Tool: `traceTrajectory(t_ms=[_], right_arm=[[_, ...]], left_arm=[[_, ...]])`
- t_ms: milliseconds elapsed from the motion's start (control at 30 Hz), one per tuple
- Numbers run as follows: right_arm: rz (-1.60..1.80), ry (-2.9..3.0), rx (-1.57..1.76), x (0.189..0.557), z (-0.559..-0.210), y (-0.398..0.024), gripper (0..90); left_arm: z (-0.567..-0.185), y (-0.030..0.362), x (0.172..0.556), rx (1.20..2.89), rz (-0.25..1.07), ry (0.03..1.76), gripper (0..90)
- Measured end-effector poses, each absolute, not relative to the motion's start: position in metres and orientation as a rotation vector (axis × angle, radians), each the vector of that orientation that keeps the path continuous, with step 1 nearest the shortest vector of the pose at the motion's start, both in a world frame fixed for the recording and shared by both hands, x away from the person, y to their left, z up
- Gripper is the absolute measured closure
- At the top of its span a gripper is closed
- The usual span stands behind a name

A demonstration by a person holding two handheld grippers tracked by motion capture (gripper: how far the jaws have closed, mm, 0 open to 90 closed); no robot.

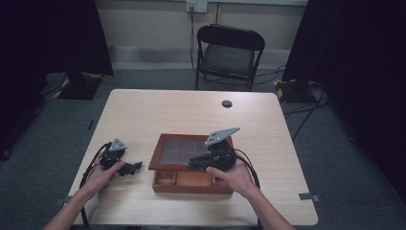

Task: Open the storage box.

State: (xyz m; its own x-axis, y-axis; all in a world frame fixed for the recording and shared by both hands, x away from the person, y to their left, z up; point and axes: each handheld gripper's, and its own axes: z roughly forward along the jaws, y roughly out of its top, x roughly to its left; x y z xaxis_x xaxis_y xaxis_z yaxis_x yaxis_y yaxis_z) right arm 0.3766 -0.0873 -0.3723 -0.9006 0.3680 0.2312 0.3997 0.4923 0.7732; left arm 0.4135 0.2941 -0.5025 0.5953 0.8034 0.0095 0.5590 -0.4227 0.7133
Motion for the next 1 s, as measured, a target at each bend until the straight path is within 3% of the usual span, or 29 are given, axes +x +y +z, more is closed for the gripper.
traceTrajectory(t_ms=[1000], right_arm=[[-1.429, -2.702, -0.721, 0.382, -0.355, -0.086, 81.5]], left_arm=[[-0.503, 0.294, 0.414, 2.142, 0.462, 1.072, 1.7]])
